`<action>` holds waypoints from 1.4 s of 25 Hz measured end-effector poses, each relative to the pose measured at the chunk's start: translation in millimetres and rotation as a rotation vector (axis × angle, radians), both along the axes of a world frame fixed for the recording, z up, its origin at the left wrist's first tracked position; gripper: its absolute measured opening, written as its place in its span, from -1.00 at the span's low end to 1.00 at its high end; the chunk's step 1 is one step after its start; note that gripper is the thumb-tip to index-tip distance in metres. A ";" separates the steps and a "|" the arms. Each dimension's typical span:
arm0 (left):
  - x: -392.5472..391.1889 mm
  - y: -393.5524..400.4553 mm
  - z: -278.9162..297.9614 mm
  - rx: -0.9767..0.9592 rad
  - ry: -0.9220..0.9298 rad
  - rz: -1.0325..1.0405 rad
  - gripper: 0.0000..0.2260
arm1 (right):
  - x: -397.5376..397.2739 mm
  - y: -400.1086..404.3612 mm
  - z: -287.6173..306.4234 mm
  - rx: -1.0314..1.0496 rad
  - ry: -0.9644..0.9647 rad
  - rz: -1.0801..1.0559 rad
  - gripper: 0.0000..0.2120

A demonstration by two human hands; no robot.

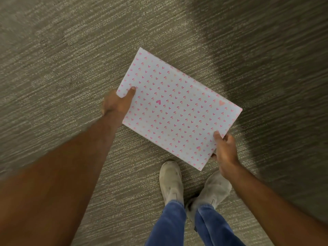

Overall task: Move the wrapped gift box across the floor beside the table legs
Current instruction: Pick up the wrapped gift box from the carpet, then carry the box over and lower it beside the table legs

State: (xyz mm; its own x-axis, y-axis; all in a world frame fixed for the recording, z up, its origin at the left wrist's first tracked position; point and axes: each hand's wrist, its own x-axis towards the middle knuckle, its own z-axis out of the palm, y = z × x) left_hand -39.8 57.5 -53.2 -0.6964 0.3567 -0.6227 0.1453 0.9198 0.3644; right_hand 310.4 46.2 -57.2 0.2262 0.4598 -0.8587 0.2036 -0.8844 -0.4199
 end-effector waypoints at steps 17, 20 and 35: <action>184.2 15.9 176.7 0.148 -0.288 0.189 -0.47 | 154.9 124.1 194.1 0.061 -0.123 -0.072 -0.57; 221.6 30.7 193.0 0.152 -0.290 0.242 -0.48 | 184.5 159.7 212.5 0.071 -0.126 -0.043 -0.56; 374.6 148.8 192.5 0.201 -0.367 0.480 -0.54 | 300.9 351.7 223.1 0.044 -0.225 0.193 -0.57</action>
